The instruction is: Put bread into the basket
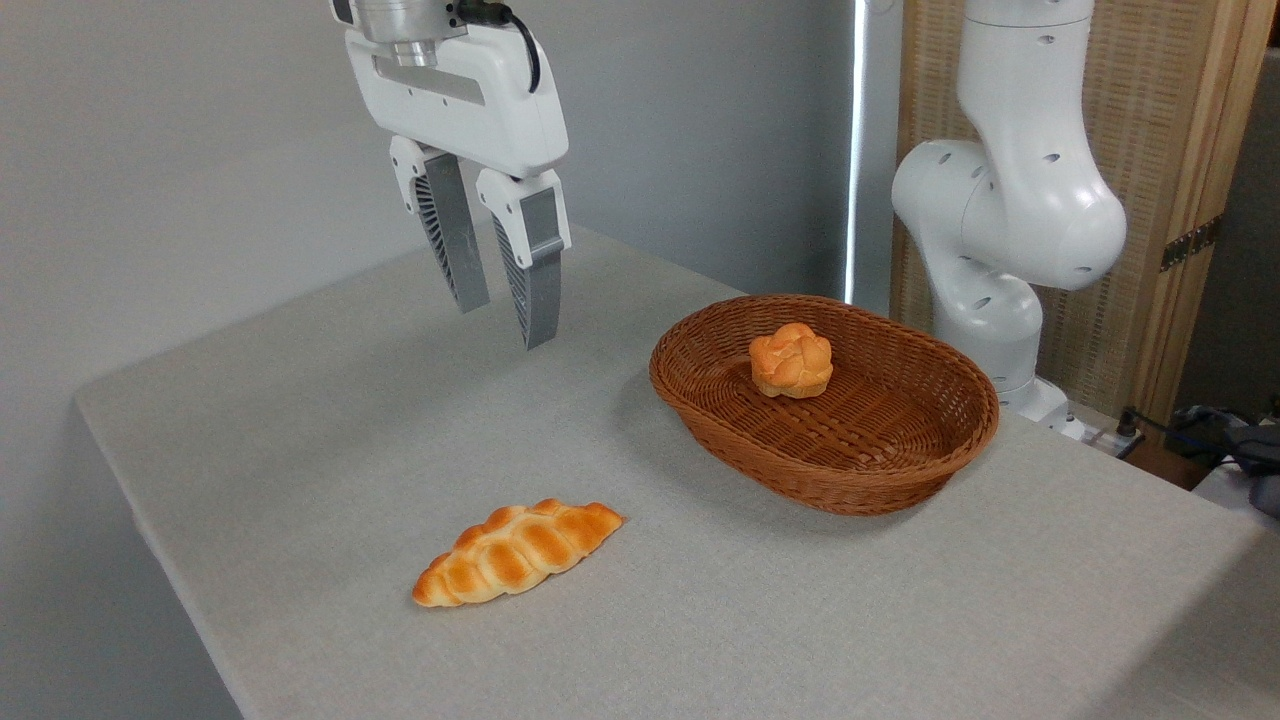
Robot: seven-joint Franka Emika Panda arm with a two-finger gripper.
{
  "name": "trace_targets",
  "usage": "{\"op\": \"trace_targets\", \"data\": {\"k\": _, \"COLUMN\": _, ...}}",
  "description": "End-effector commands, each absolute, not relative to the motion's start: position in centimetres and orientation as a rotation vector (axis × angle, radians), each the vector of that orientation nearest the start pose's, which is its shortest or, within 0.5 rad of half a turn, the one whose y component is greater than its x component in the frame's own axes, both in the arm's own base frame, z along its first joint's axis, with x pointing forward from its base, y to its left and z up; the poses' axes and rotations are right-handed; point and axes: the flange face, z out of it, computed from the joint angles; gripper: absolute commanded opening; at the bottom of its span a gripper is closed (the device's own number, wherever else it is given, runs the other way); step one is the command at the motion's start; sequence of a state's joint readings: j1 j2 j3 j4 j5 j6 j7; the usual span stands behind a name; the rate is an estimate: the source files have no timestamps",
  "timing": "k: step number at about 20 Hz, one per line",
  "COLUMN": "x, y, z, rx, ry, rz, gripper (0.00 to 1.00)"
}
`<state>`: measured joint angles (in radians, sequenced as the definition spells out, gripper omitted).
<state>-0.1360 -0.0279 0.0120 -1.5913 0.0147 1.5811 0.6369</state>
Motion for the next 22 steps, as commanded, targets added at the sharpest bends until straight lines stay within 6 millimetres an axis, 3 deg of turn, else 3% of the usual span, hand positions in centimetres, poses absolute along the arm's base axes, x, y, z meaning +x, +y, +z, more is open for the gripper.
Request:
{"op": "trace_targets", "data": {"k": 1, "x": 53.97, "y": -6.32, "z": 63.37, "rx": -2.927, "ry": 1.150, "rz": 0.009, "gripper": 1.00}}
{"op": "trace_targets", "data": {"k": 22, "x": 53.91, "y": -6.30, "z": 62.70, "rx": -2.928, "ry": 1.155, "rz": 0.035, "gripper": 1.00}}
